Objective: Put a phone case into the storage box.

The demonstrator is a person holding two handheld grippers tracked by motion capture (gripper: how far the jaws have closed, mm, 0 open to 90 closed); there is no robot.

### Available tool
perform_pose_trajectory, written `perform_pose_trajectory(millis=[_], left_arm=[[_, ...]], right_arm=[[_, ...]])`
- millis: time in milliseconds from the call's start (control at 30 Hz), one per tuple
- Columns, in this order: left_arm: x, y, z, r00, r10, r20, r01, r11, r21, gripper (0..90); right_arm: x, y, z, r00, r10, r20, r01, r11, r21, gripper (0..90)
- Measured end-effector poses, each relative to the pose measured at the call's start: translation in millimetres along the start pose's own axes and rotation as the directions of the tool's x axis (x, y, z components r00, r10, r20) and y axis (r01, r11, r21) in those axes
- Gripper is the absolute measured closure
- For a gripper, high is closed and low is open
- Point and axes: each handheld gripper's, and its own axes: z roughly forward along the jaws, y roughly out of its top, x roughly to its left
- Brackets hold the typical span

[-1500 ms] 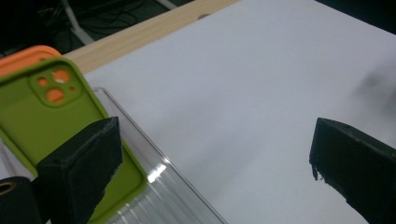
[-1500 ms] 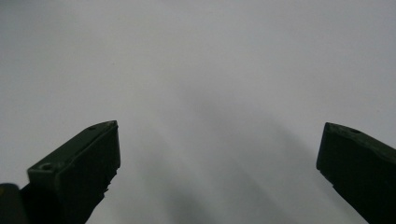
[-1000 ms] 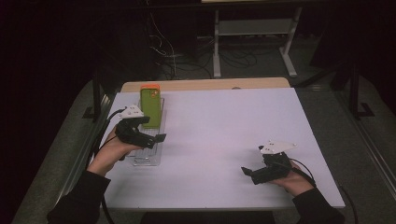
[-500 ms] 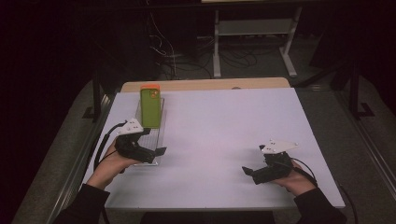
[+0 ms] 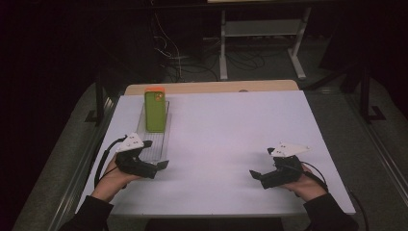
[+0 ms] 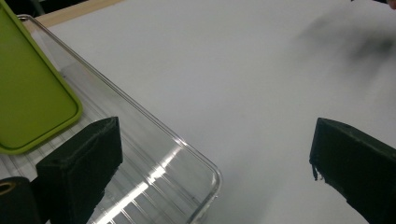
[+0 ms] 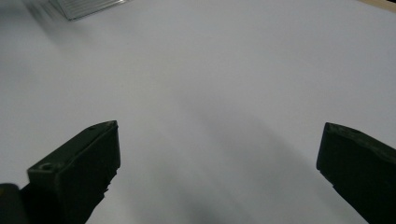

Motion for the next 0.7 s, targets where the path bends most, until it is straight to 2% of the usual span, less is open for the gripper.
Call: perform_pose_trajectory(millis=[333,400,700], left_arm=[[-3.9,-6.7,3.1,0.9997,0.023,0.010,-0.023,0.9995,0.019,2.2],[-2.7,-7.1,2.6,0.9997,0.023,0.009,-0.024,0.9995,0.019,2.2],[-2.2,-9.0,3.3,0.9998,0.016,0.014,-0.016,0.9996,0.025,2.2]], right_arm=[[-2.4,2.4,-0.6,1.0000,-0.002,-0.009,0.002,1.000,-0.023,0.0],[-3.1,2.6,-0.4,0.9998,-0.018,-0.006,0.018,0.999,-0.029,0.0],[-1.2,3.0,-0.8,0.9998,-0.018,-0.008,0.017,1.000,-0.024,0.0]])
